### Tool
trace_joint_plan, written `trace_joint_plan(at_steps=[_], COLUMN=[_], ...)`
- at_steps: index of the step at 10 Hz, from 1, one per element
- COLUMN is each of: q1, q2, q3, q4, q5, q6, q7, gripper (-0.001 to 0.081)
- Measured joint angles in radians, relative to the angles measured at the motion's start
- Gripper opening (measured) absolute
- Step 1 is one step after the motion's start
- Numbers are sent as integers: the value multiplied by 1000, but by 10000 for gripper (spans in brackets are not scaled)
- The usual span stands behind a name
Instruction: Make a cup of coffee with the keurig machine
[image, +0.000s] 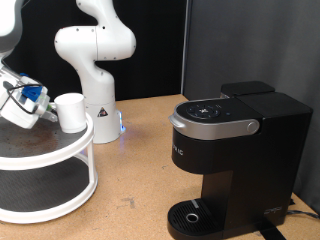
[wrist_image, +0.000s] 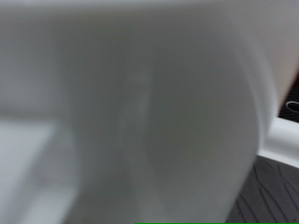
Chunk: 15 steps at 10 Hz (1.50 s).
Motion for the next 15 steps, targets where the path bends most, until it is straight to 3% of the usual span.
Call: trace_joint_plan(at_steps=[4,8,10,13,15], q1=[-6,-14,-15,-13,-4], q2=[-14,-115,-154,-155,-163], q3=[0,14,36,46,113], q4=[3,34,67,34,-21], q5=[-1,2,-51,10,119], q6=[-22,-103,-163,-117,11], q7=[13,130,194,231,312], gripper=[62,62,61,61,61])
